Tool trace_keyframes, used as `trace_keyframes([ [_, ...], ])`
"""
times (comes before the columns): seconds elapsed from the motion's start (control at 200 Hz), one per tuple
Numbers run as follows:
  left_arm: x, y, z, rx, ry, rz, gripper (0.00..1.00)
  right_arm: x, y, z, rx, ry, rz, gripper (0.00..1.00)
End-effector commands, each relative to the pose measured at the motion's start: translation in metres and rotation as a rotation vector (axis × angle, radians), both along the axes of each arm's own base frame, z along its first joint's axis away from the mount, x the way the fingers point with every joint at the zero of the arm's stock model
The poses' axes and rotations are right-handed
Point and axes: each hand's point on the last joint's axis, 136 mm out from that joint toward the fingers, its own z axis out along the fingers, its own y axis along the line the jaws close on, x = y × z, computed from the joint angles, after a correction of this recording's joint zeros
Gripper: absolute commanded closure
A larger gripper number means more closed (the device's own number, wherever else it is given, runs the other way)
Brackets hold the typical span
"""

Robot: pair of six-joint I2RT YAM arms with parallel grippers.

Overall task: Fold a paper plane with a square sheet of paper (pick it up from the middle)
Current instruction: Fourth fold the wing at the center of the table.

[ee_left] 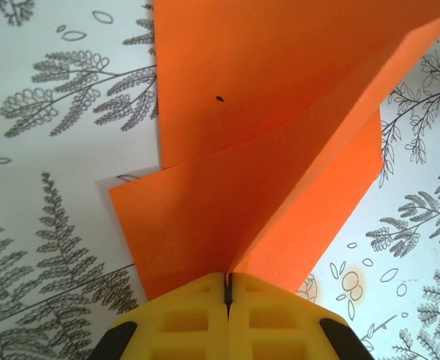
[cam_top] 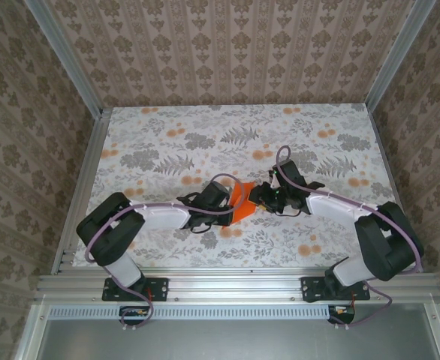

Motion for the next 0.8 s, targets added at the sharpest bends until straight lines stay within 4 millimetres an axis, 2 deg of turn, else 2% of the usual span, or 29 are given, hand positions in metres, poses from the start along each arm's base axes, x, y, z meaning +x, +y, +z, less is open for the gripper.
trace_keyframes([
  [0.0, -0.003, -0.008, 0.012, -0.092, 0.026, -0.007, 0.99, -0.006, -0.005, -0.007, -0.036, 0.011, 0.018, 0.63],
  [0.165, -0.002, -0.008, 0.015, -0.113, 0.034, -0.001, 0.99, -0.004, 0.006, -0.013, -0.009, 0.023, 0.047, 0.65],
  [0.33, 0.001, -0.006, 0.016, -0.161, 0.062, 0.018, 0.99, 0.001, 0.018, -0.024, -0.028, 0.049, 0.081, 0.81],
  [0.49, 0.003, -0.002, 0.013, -0.176, 0.094, 0.03, 0.99, 0.004, 0.028, -0.032, -0.04, 0.058, 0.111, 0.86],
  [0.595, 0.004, -0.001, 0.01, -0.196, 0.112, 0.034, 0.98, 0.003, 0.029, -0.038, -0.061, 0.066, 0.124, 0.86],
  [0.795, 0.007, -0.001, 0.008, -0.239, 0.144, 0.037, 0.98, -0.003, 0.019, -0.062, -0.149, 0.118, 0.139, 0.87],
])
